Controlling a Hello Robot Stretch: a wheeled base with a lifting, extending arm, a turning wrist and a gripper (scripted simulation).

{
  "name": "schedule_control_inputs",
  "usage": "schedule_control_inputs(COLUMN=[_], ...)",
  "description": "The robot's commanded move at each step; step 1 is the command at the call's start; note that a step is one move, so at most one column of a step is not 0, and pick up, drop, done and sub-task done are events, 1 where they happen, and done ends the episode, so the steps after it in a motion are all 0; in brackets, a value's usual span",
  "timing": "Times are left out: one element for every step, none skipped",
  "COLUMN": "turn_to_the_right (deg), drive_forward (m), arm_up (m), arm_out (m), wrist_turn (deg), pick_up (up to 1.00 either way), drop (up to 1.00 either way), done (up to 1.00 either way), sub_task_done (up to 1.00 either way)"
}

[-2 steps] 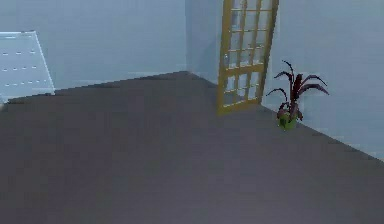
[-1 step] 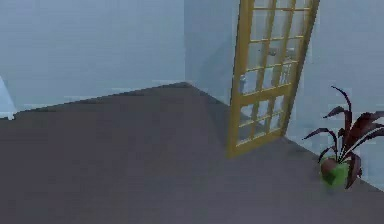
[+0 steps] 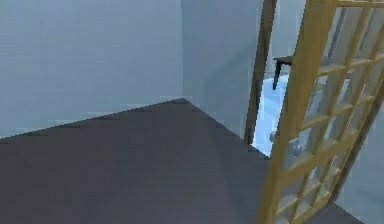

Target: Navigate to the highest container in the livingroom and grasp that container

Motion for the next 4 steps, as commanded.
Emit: schedule_control_inputs(turn_to_the_right=[3.0,-15.0,0.0,42.0], drive_forward=[0.00,0.00,0.80,0.00], arm_up=[0.00,0.00,0.00,0.00], arm_out=[0.00,0.00,0.00,0.00], wrist_turn=[0.0,0.0,0.0,0.0], pick_up=[0.00,0.00,0.00,0.00], drop=[0.00,0.00,0.00,0.00], done=[0.00,0.00,0.00,0.00], sub_task_done=[0.00,0.00,0.00,0.00])
